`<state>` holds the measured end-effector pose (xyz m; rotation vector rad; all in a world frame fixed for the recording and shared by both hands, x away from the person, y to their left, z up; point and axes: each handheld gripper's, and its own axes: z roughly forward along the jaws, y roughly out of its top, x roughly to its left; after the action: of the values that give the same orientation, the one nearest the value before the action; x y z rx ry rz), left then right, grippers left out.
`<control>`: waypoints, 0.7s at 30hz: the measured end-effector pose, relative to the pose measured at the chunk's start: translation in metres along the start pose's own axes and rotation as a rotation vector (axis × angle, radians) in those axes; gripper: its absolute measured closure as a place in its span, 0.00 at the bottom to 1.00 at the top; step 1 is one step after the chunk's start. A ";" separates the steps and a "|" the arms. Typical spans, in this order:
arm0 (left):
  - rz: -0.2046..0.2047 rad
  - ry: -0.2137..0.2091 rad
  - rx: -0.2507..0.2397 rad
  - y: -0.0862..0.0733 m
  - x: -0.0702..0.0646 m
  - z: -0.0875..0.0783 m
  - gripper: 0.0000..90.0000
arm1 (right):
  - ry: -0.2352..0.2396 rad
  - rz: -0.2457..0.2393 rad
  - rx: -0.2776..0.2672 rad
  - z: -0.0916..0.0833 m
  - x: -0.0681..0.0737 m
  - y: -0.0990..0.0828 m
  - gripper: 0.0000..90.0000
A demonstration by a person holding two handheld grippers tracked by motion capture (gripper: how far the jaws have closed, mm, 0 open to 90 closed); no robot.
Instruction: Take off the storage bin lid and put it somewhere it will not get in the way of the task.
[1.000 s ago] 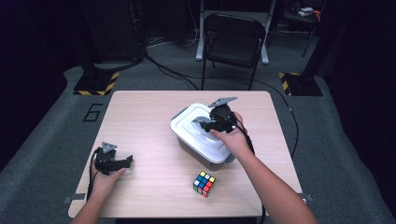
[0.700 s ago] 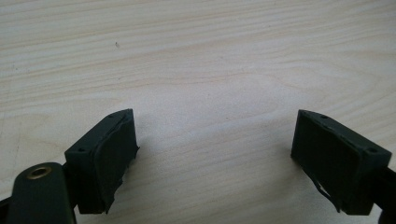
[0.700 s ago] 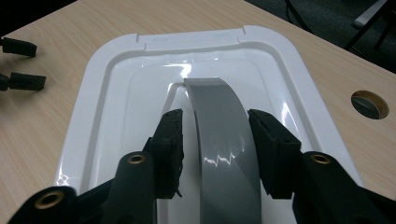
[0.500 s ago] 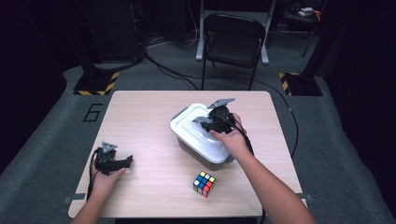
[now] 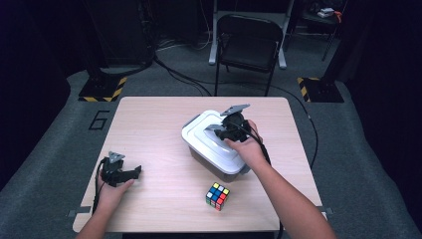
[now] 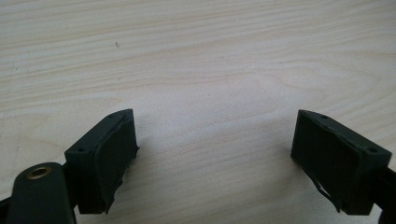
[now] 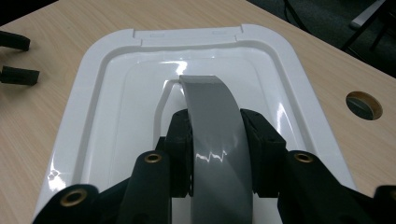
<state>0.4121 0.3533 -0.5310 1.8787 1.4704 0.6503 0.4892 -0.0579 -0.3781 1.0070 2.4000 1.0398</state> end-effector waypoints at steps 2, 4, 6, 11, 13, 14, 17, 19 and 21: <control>0.000 0.000 0.000 0.000 0.000 0.000 0.16 | -0.002 -0.007 0.004 0.000 0.000 0.001 0.73; 0.002 0.000 0.001 0.000 0.000 0.000 0.16 | 0.001 -0.006 -0.002 -0.001 0.001 0.001 0.73; 0.000 0.000 0.000 0.000 0.000 0.000 0.16 | 0.001 0.000 -0.002 -0.002 0.001 0.002 0.73; 0.002 0.001 0.000 0.000 0.000 0.000 0.16 | 0.003 0.001 -0.001 -0.003 0.001 0.002 0.73; 0.001 0.000 0.000 0.000 0.000 0.000 0.16 | 0.005 0.002 -0.001 -0.004 0.001 0.002 0.73; 0.000 0.000 0.000 0.000 0.000 0.000 0.16 | 0.004 -0.001 -0.003 -0.004 0.001 0.003 0.73; 0.001 0.000 0.000 0.000 0.000 0.000 0.16 | 0.003 -0.004 0.000 -0.008 0.003 0.006 0.74; 0.001 0.000 0.000 0.000 0.000 0.000 0.16 | 0.008 -0.008 -0.004 -0.011 0.004 0.009 0.74; 0.000 0.000 0.000 0.000 0.000 0.000 0.16 | 0.007 -0.010 -0.003 -0.013 0.005 0.010 0.74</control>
<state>0.4121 0.3533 -0.5310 1.8786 1.4704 0.6503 0.4837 -0.0561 -0.3625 0.9905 2.4054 1.0448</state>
